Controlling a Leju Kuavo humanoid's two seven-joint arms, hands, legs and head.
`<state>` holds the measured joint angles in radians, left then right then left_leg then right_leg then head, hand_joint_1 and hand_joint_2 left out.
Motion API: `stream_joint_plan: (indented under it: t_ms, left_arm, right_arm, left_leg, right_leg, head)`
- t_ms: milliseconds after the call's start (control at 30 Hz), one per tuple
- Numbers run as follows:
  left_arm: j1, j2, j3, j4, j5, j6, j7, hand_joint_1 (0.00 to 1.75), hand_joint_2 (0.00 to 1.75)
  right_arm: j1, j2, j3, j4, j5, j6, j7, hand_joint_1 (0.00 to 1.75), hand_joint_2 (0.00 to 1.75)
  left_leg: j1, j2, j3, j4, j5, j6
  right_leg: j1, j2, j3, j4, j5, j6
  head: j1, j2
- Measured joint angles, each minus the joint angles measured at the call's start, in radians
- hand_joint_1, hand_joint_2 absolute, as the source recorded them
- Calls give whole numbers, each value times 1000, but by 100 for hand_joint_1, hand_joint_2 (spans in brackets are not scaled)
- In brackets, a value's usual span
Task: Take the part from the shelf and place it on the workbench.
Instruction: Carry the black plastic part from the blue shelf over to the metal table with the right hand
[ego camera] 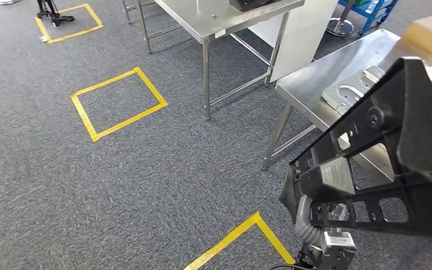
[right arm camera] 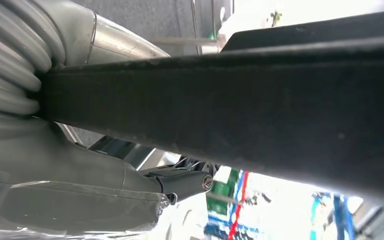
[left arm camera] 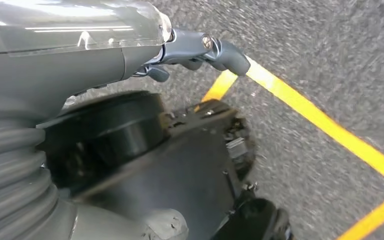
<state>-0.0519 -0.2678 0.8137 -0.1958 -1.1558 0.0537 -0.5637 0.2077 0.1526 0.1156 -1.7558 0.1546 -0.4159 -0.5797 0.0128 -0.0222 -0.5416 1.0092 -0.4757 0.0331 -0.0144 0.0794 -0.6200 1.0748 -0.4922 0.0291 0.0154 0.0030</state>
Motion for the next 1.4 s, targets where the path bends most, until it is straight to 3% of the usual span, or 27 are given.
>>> stream_joint_plan:
  t_ms: [33, 100, 133, 167, 200, 267, 333, 400, 433, 500, 567, 633, 667, 733, 800, 867, 933, 1000, 1067, 1133, 1167, 1200, 1233, 1300, 1367, 1400]
  left_arm:
    - [0, -1, 0, 0, 0, -1, 1, 0, 175]
    - [3, -1, 2, 0, 0, -2, 4, 0, 175]
    - [4, 0, 2, 0, 0, -3, 5, 0, 175]
    - [4, 0, 3, 0, 0, -3, 6, 0, 175]
    - [3, 0, 3, 0, 0, -3, 7, 0, 175]
    - [2, -1, 3, 0, 0, -4, 7, 0, 175]
    - [1, -2, 3, 0, 0, -5, 7, 0, 175]
    - [0, -2, 4, 0, 0, -7, 9, 0, 175]
    - [-1, -2, 4, 0, -1, -8, 10, 0, 175]
    - [-2, -2, 5, 0, -4, -8, 14, 0, 175]
    - [-1, -2, 5, 0, -9, -7, 22, 0, 175]
    - [1, 0, 6, 0, -14, -2, 35, 0, 175]
    - [1, 0, 6, 0, -16, 0, 41, 0, 175]
    - [2, 2, 7, 0, -17, 0, 45, 0, 175]
    - [2, 3, 9, 0, -17, -4, 43, 0, 175]
    - [3, 4, 10, 0, -17, -7, 42, 0, 175]
    - [2, 3, 11, 0, -18, -7, 42, 0, 175]
    - [0, 1, 11, 0, -21, -6, 43, 0, 175]
    - [2, 0, 11, 0, -24, -6, 44, 0, 175]
    - [6, 0, 11, 0, -26, -6, 45, 0, 175]
    - [7, 0, 11, 0, -27, -5, 45, 0, 175]
    - [8, 0, 11, 0, -27, -5, 46, 0, 175]
    - [7, 0, 11, 0, -27, -5, 46, 0, 175]
    - [7, 0, 11, 0, -27, -5, 46, 0, 175]
    - [6, 0, 11, 0, -27, -5, 46, 0, 175]
    - [6, 0, 11, 0, -27, -5, 46, 0, 175]
  right_arm:
    - [-1, 0, 0, -3, 1, -3, 0, 175, 175]
    - [-2, 0, -3, -6, 2, -6, -1, 175, 175]
    - [-1, -1, -5, -6, 3, -8, -1, 175, 175]
    - [0, -2, -8, -7, 3, -8, 0, 175, 175]
    - [0, -2, -10, -10, 3, -9, -1, 175, 175]
    - [-1, -3, -13, -21, 5, -10, -1, 175, 175]
    - [-3, -3, -13, -32, 10, -10, -2, 175, 175]
    - [-3, -3, -13, -38, 13, -11, -3, 175, 175]
    - [-1, -3, -13, -41, 15, -12, -4, 175, 175]
    - [1, -2, -13, -47, 18, -17, -6, 175, 175]
    - [1, -2, -12, -50, 22, -24, -9, 175, 175]
    - [3, -2, -11, -50, 25, -27, -9, 175, 175]
    - [4, -2, -10, -50, 26, -28, -9, 175, 175]
    - [5, -2, -10, -50, 27, -28, -9, 175, 175]
    - [4, -2, -10, -50, 27, -28, -8, 175, 175]
    - [3, -2, -9, -50, 28, -28, -8, 175, 175]
    - [5, -2, -8, -50, 30, -28, -6, 175, 175]
    - [6, -2, -8, -50, 33, -28, -4, 175, 175]
    - [4, -2, -6, -50, 35, -28, -3, 175, 175]
    - [3, -2, -5, -48, 35, -28, -2, 175, 175]
    - [4, -2, -5, -46, 35, -28, -1, 175, 175]
    - [5, -2, -5, -45, 35, -28, -1, 175, 175]
    - [5, -2, -5, -44, 35, -28, 0, 175, 175]
    - [4, -2, -4, -44, 35, -28, 0, 175, 175]
    - [3, -2, -3, -43, 35, -28, 1, 175, 175]
    - [3, -2, -2, -43, 35, -28, 1, 175, 175]
  left_leg:
    - [-1, 14, 0, -2, 2, 3]
    - [-4, 44, -2, -3, 1, 6]
    - [-4, 59, -2, -2, 0, 6]
    - [-5, 73, -1, -2, -2, 6]
    - [-5, 86, 0, -1, -3, 4]
    - [-8, 108, 6, 0, -9, -3]
    - [-14, 126, 11, 2, -15, -14]
    - [-16, 146, 17, 1, -20, -23]
    - [-15, 142, 20, 4, -25, -30]
    - [-11, 94, 6, 49, -60, -41]
    - [-8, 42, -47, 168, -125, -46]
    - [-7, 32, -99, 276, -160, -48]
    - [-7, 31, -105, 285, -148, -47]
    - [-7, 19, -70, 194, -78, -41]
    - [-6, -25, -22, 70, -23, -32]
    - [-6, -51, -5, 21, -14, -25]
    - [-6, -32, -1, 12, -9, -15]
    - [-2, -8, 5, -1, 1, -1]
    - [-1, 19, 6, -8, 5, 6]
    - [-3, 48, 5, -7, 3, 7]
    - [-3, 63, 6, -7, 1, 6]
    - [-3, 76, 7, -6, -1, 4]
    - [-3, 89, 10, -6, -4, 2]
    - [-6, 111, 19, -3, -13, -9]
    - [-11, 128, 25, -2, -21, -21]
    - [-13, 137, 28, -3, -23, -27]
  right_leg:
    - [1, -34, -26, 53, -31, 3]
    - [-1, -66, -84, 174, -84, 10]
    - [-2, -72, -100, 206, -90, 12]
    - [-2, -76, -97, 202, -77, 13]
    - [-2, -84, -74, 160, -48, 13]
    - [5, -129, 1, 24, 9, 5]
    - [15, -160, 40, -54, 28, -10]
    - [17, -142, 39, -61, 28, -24]
    - [14, -130, 40, -63, 29, -29]
    - [7, -106, 42, -69, 34, -41]
    - [6, -83, 41, -70, 37, -50]
    - [7, -55, 40, -68, 37, -53]
    - [8, -39, 41, -66, 37, -53]
    - [8, -8, 42, -62, 36, -51]
    - [9, 19, 38, -54, 35, -46]
    - [6, 40, 30, -51, 36, -35]
    - [3, 57, 24, -54, 40, -21]
    - [6, 23, 9, -27, 21, -12]
    - [7, -41, -41, 77, -38, -5]
    - [2, -69, -102, 197, -86, 3]
    - [-1, -74, -113, 218, -84, 5]
    - [-3, -79, -104, 200, -63, 7]
    - [-5, -90, -75, 145, -29, 8]
    - [-3, -136, -2, 7, 25, 3]
    - [5, -160, 29, -55, 37, -6]
    - [9, -151, 28, -55, 36, -12]
  head:
    - [3, 0]
    - [6, 0]
    - [6, 0]
    - [6, 0]
    - [6, 0]
    - [6, 0]
    - [5, 0]
    - [2, 0]
    - [1, 0]
    - [-1, 0]
    - [-4, 0]
    - [-4, 0]
    - [-4, 0]
    - [-4, 0]
    - [-3, 0]
    - [-3, 0]
    - [-3, 0]
    - [1, 0]
    - [8, 0]
    - [11, 0]
    - [11, 0]
    - [11, 0]
    - [12, 0]
    - [11, 0]
    - [9, 0]
    - [8, 0]
